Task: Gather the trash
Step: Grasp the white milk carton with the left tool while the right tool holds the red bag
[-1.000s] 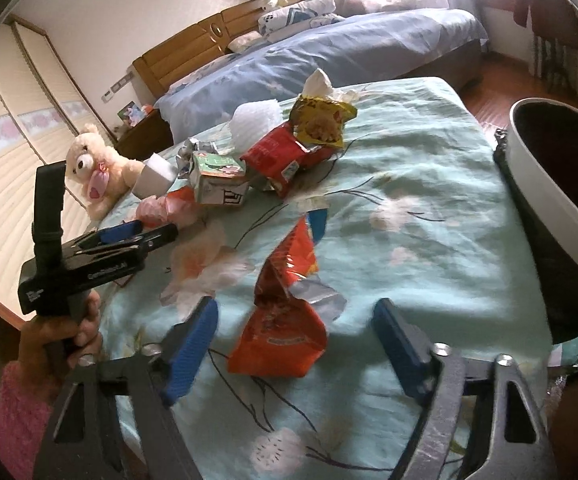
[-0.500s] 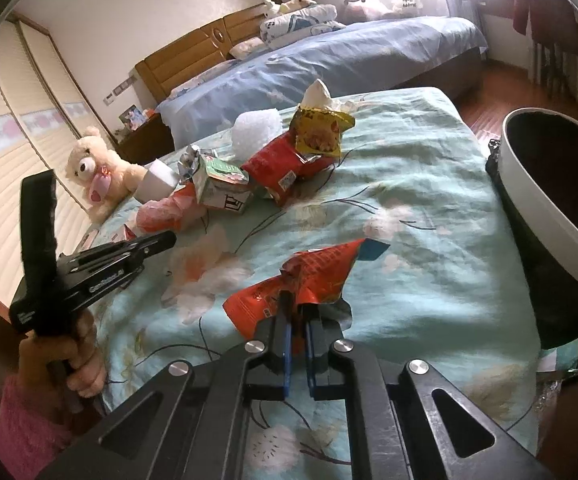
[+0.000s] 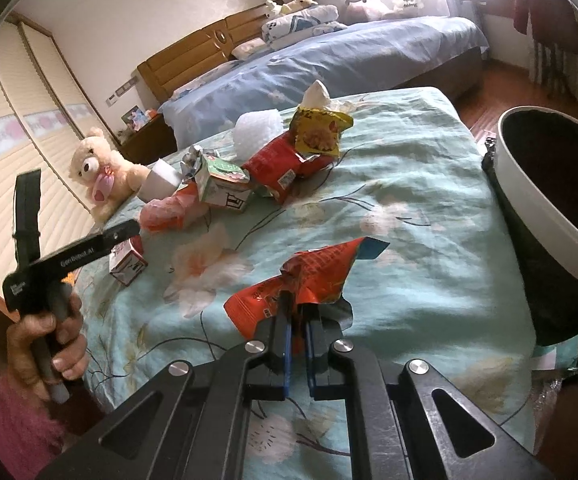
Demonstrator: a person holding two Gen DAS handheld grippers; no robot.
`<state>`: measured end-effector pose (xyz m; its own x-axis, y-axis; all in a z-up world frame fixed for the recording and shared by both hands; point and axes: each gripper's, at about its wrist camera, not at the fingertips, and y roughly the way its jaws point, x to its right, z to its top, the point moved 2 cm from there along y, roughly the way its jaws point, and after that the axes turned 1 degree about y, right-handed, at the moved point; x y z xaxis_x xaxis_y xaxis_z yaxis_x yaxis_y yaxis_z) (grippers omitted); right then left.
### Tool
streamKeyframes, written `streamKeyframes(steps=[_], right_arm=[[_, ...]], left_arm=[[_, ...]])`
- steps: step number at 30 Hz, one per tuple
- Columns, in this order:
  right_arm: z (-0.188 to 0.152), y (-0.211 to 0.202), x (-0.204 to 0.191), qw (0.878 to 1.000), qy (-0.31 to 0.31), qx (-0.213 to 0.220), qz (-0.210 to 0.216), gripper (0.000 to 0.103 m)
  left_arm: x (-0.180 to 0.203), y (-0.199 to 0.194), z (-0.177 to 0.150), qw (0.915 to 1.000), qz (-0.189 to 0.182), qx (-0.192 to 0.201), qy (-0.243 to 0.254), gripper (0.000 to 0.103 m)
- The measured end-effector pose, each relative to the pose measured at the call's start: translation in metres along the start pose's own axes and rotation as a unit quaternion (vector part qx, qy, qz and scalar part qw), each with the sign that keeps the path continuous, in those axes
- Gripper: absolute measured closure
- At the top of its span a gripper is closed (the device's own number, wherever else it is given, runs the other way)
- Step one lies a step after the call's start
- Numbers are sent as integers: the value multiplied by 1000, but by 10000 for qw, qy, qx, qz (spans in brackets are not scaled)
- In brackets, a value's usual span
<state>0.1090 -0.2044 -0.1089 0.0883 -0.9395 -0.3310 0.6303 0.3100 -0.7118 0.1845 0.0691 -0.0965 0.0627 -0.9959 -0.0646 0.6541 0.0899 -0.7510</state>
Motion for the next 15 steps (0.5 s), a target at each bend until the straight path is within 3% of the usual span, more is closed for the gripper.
streamKeyframes(steps=[6,7,9,15], right_arm=[[-2,7,-4,10000,-25,-75,31,98],[-2,7,-5,10000,-40,-77,26,98],[-2,6,-5,10000,-30,-65,20,98],[-1,0,-3,10000,-1,1,7,98]], left_arm=[[0,27,-11,9987,188,-405,-248,4],[-1,26,-9,9989,175,-337,-270,9],[-2,26,-8,9993,82,-281,-233,37],[3,4,-18,9991,-413,38,-40,47]])
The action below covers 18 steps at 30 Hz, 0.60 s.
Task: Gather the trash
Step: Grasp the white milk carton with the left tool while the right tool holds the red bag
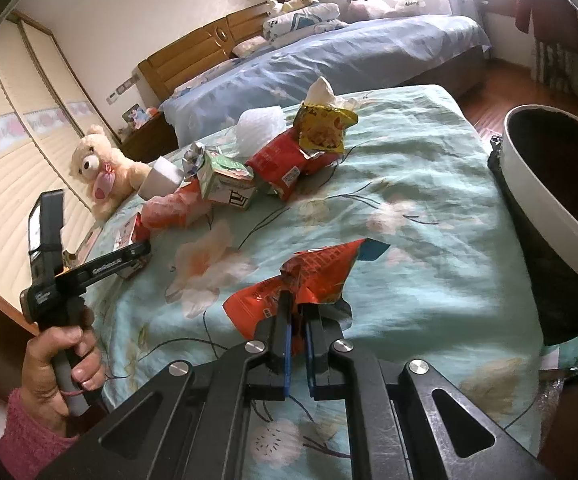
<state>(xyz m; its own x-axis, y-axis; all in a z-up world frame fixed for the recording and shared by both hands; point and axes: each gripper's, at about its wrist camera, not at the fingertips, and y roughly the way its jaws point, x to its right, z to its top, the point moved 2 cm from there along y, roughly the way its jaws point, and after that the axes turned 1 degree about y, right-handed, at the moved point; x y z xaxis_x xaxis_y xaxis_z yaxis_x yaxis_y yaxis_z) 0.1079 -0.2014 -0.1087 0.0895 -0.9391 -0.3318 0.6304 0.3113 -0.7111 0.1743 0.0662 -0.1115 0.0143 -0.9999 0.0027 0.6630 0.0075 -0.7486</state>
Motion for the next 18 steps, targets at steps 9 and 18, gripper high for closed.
streamKeyframes(steps=[9,18], right_arm=[[-1,-22,16,9998,50,177,-73,98],[-2,-52,45,9984,255,426,-261,98]], left_arm=[[58,-51,-14,9936,-839,381,653,48],[126,-76,-25,9803,-1393,430,1336,49]])
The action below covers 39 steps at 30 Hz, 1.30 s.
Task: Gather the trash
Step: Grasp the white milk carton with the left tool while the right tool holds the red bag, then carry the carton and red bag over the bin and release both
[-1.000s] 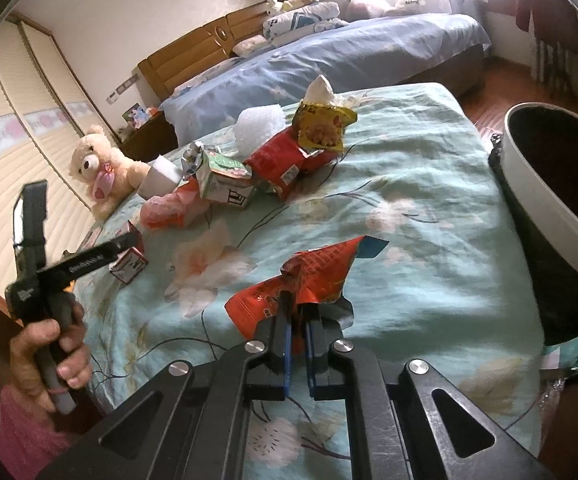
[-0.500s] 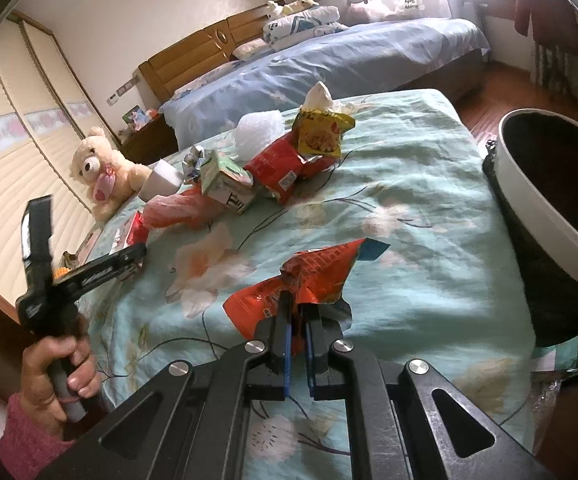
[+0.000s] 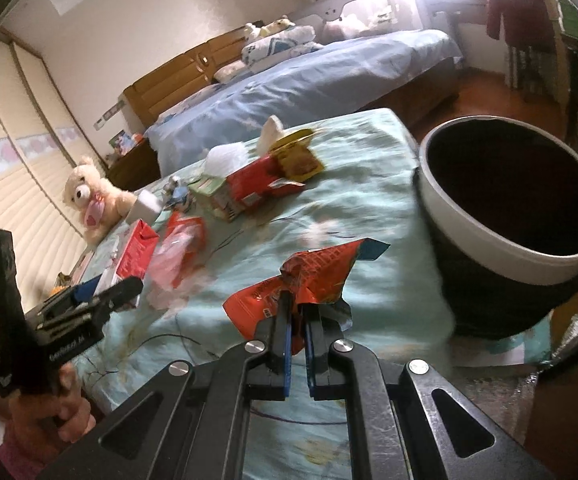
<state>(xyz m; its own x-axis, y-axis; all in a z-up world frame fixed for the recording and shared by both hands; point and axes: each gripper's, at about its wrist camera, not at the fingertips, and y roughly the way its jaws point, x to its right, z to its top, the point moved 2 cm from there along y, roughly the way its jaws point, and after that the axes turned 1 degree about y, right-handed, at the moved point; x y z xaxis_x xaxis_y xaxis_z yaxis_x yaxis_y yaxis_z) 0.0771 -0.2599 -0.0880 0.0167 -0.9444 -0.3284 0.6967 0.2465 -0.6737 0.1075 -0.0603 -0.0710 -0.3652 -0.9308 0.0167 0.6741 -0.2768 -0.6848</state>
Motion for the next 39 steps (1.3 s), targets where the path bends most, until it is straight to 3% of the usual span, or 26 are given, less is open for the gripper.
streamKeyframes(steps=[25,39], right_arm=[[19,-65,80,9945,400,609,-751,98],[38,-69,117,9889,498,696,-1213,98]], left_arm=[[125,30,37,9903,-1012,-130,942,49],[173,50,62,9816,-1362,-190,1322,49]])
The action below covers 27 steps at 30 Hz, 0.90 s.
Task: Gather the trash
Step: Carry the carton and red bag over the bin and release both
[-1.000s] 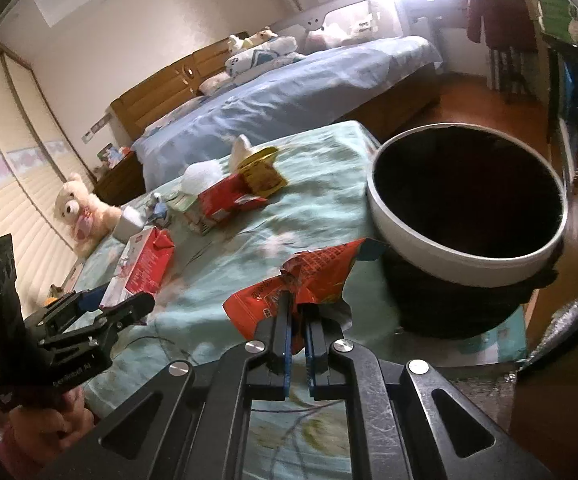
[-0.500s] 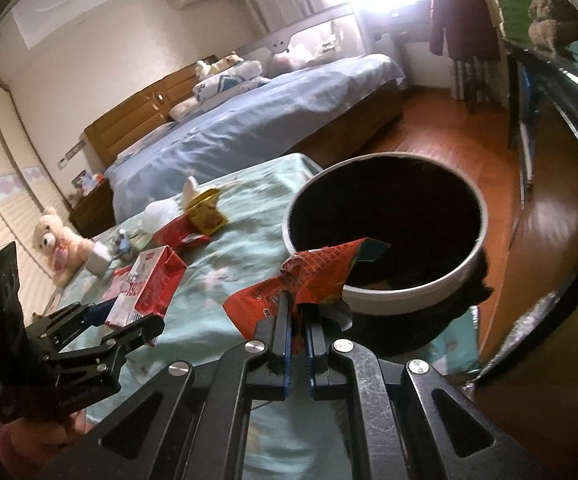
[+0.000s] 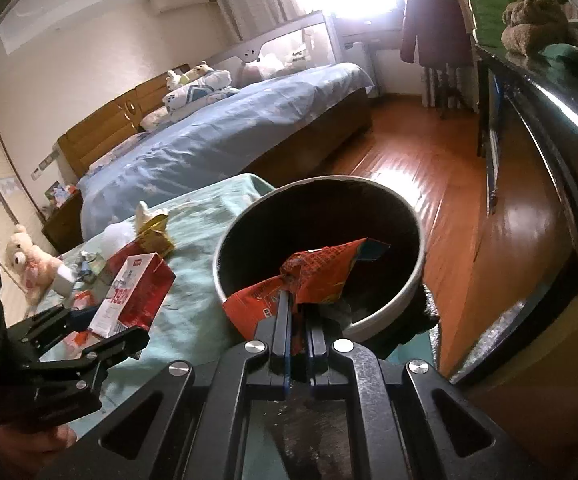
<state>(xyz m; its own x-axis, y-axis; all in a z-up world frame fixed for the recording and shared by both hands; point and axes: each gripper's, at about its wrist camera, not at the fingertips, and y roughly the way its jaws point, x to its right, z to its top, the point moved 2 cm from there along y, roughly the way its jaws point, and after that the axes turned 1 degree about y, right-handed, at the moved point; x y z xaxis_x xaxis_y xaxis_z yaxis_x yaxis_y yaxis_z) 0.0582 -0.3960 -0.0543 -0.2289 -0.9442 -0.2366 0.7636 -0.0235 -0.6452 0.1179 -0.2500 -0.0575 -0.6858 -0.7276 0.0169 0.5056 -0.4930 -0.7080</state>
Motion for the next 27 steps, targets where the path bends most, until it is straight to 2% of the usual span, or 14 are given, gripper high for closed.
streamKeyframes(steps=[14,27], right_arm=[[16,22,16,9997,-19,-161,-188,98],[24,43,27,9992,-5,-329,-226,98]], left_arm=[[20,36,36,9992,-229,-137,297,49],[21,59,50,9987,-312,-290,263,49]])
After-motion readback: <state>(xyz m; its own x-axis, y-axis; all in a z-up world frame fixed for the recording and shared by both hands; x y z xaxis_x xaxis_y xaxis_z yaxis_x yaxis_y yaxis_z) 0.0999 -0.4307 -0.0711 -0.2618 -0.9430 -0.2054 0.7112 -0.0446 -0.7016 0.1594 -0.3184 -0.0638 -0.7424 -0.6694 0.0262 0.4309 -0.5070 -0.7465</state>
